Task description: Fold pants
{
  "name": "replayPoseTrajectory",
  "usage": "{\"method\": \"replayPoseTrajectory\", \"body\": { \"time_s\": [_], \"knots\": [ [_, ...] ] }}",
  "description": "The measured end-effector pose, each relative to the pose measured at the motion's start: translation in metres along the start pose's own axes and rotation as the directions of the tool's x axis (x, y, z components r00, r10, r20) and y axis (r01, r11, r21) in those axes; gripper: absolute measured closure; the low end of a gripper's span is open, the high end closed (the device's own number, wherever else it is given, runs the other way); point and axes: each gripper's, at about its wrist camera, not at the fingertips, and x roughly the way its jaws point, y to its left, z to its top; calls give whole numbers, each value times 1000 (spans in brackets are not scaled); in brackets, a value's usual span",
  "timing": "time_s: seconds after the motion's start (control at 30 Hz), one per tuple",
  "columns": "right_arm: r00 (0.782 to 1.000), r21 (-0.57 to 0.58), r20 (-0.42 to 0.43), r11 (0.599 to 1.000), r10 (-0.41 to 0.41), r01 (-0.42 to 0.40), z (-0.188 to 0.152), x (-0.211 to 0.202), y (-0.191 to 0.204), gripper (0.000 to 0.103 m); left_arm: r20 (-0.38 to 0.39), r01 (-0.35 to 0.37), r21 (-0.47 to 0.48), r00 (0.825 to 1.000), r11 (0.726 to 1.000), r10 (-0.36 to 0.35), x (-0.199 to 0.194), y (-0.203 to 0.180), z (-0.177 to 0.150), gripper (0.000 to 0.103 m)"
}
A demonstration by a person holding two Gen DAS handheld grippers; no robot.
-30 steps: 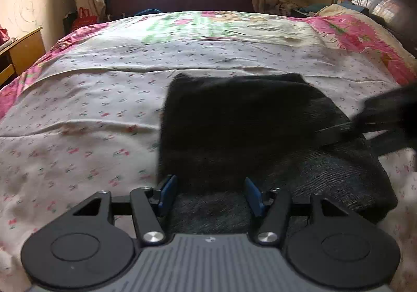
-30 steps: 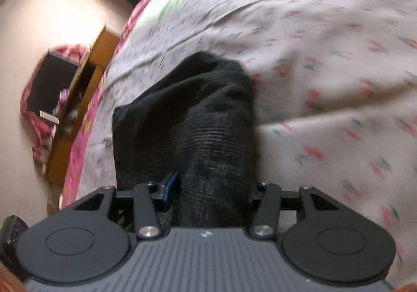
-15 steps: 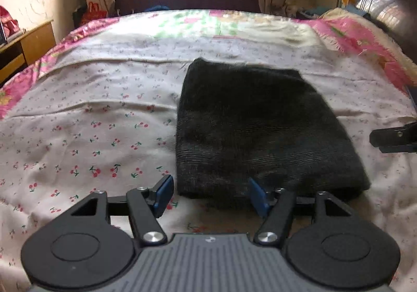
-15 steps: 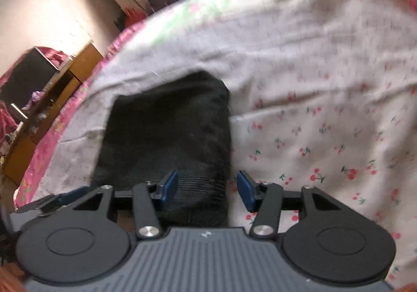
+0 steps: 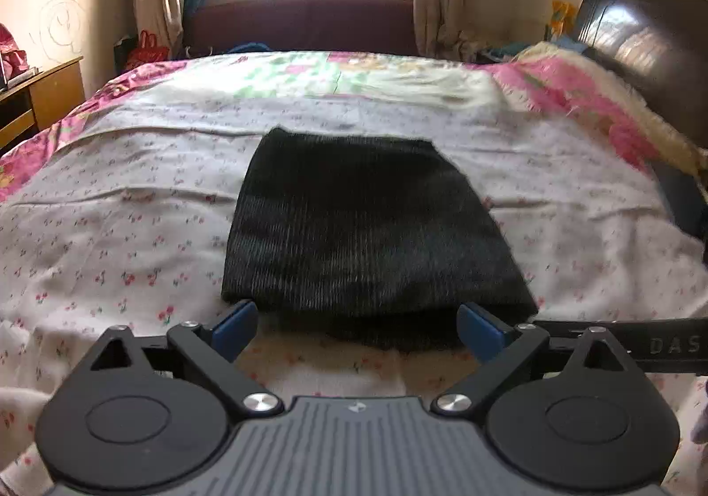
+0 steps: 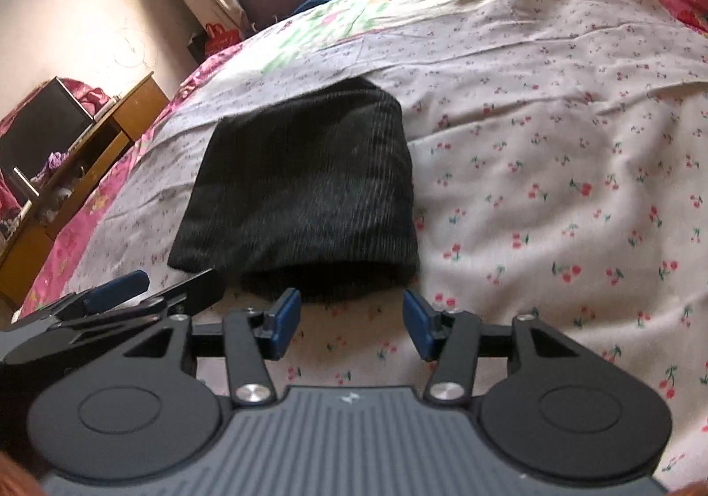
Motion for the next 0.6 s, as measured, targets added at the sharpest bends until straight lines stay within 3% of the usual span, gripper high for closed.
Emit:
{"method": "replayPoseTrajectory", "body": {
  "time_s": [0.33,0.6],
  "knots": [
    [999,30,-38,1000,-3,5,-12,11,-9,50,-22,-62,74,998,995,64,8,-14,-8,0],
    [999,31,-43,1000,-3,4,-15,11,-9,48,-38,-73,93,996,993,77,12,-15,-11,0]
  ]
}}
